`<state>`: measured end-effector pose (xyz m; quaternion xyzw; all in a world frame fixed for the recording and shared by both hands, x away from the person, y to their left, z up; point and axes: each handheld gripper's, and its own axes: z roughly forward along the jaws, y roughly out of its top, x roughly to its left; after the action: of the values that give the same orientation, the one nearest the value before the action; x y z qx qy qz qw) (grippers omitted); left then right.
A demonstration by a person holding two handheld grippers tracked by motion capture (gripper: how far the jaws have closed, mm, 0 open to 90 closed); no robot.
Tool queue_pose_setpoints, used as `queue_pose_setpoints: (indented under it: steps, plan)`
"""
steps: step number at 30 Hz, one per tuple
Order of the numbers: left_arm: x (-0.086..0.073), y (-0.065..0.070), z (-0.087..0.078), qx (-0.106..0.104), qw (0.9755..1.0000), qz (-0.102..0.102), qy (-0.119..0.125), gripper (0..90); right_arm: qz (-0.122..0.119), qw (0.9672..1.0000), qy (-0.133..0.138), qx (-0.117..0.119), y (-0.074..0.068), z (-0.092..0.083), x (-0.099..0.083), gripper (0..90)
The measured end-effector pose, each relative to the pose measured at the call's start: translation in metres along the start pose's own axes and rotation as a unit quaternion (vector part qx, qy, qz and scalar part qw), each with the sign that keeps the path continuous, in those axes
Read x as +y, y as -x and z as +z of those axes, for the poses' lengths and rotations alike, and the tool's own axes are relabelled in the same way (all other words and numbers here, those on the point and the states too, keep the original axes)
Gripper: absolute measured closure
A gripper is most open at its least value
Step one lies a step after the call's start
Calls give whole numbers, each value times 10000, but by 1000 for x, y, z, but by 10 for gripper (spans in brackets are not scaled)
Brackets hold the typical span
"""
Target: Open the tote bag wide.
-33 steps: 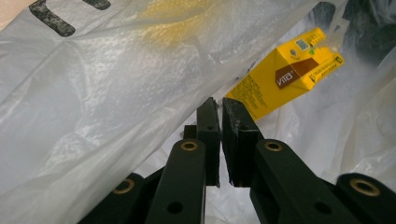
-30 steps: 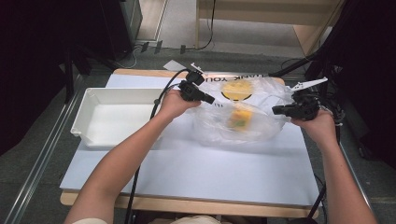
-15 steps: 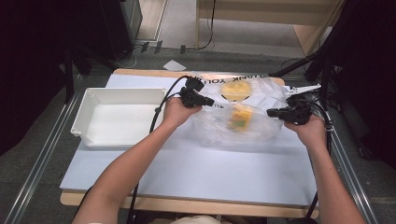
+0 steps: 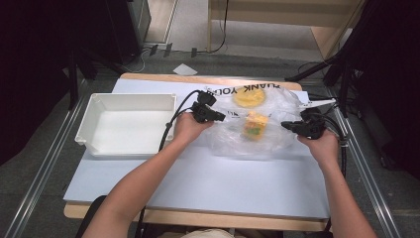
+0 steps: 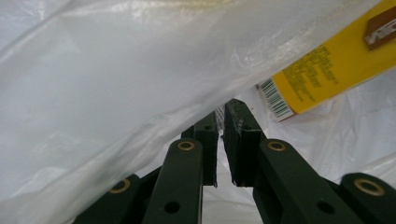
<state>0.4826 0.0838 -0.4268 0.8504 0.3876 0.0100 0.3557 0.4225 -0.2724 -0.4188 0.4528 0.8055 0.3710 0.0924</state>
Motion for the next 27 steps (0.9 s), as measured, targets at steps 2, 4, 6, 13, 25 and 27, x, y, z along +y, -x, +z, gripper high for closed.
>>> queue_pose_setpoints:
  steps: [2, 4, 6, 13, 25, 27]
  plan:
    - [-1, -1, 2, 16, 10000, -15, -33, 841, 29, 10000, 5, -21, 1, 1, -2, 892]
    - [-3, -3, 6, 56, 10000, -82, 2, 840, 81, 10000, 28, -30, 2, 4, -6, 891]
    - [-5, -3, 10, 94, 9999, -118, 10, 839, 135, 9999, 2, -56, 4, 9, -9, 891]
    - [-11, -15, 23, 297, 9992, -268, -25, 834, 339, 9992, -18, -205, 11, 22, -21, 892]
    - [-15, -29, 25, 697, 9967, -387, 130, 841, 742, 9956, -121, -557, 25, 34, -42, 899]
    - [-15, -30, 25, 754, 9962, -407, 137, 851, 783, 9951, -90, -604, 28, 32, -44, 900]
